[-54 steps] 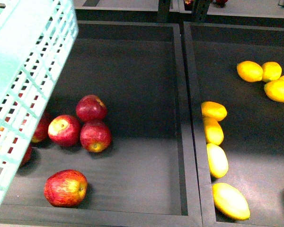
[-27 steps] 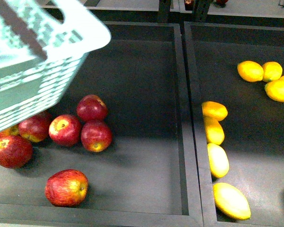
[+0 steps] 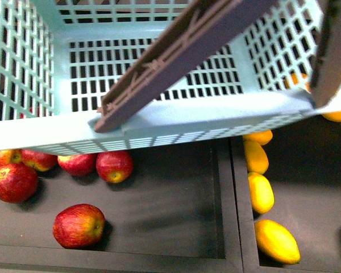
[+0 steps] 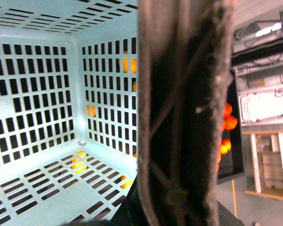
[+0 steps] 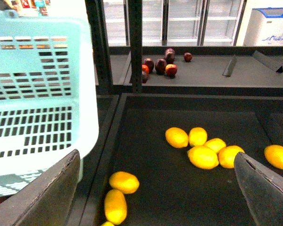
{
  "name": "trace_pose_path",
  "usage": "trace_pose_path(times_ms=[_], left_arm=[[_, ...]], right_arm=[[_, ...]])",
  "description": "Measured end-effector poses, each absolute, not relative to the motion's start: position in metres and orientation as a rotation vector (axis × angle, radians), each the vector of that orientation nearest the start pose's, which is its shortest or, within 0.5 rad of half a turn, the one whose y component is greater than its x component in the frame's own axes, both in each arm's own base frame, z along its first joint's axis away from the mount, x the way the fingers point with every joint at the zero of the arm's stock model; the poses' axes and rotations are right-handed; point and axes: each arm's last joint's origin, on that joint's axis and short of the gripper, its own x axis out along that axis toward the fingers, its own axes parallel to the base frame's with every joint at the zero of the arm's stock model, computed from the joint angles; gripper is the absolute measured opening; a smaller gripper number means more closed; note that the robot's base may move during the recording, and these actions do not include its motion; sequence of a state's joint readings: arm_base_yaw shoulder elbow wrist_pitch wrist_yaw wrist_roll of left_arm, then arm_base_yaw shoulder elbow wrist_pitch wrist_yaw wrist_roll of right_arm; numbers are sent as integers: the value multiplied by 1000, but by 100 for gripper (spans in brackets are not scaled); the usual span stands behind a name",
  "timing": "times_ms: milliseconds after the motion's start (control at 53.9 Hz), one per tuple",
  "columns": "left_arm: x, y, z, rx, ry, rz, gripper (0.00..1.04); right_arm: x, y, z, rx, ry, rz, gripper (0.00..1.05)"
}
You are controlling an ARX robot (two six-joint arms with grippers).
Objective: Pick lemon and mango into basket
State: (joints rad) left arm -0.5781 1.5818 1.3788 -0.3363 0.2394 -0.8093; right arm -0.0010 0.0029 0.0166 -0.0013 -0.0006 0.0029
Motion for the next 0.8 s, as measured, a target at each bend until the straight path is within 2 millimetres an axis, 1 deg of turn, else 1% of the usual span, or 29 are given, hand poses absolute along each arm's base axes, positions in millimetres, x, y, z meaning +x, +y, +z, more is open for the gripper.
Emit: trace_pose_path(times_ms=[111, 315, 389, 408, 426, 482, 519, 575, 649, 723, 742, 779, 797], left_arm=[[288, -211, 328, -628, 857, -589, 4], [290, -208, 327, -622, 843, -568, 4], [291, -207, 327, -621, 836, -555, 4], [292, -206, 327, -621, 833, -550, 4], [292, -206, 327, -619, 833, -550, 4], [291, -207, 327, -614, 833, -557, 4], [291, -207, 327, -615, 835, -559, 4], [291, -207, 327, -619, 838, -563, 4], [291, -207, 327, -618, 841, -571, 4], [290, -208, 328, -620, 844, -575, 4], [290, -208, 328, -620, 844, -575, 4], [290, -208, 327, -620, 844, -573, 4], [290, -208, 327, -619, 843, -573, 4]], right_arm=[[97, 0, 169, 3, -12, -1, 96], [97, 0, 168, 20, 6, 6, 96], [98, -2, 168, 141, 209, 10, 96], [100, -5, 169, 224, 306, -15, 96], [101, -8, 167, 295, 367, -29, 96], [107, -21, 165, 436, 429, -106, 96], [109, -28, 166, 471, 423, -137, 96], [117, -47, 168, 496, 394, -229, 96], [124, -65, 168, 492, 380, -307, 96], [139, -94, 164, 501, 380, -413, 96], [145, -106, 162, 507, 384, -451, 96], [155, -120, 157, 516, 394, -498, 96], [163, -131, 153, 522, 404, -523, 96]])
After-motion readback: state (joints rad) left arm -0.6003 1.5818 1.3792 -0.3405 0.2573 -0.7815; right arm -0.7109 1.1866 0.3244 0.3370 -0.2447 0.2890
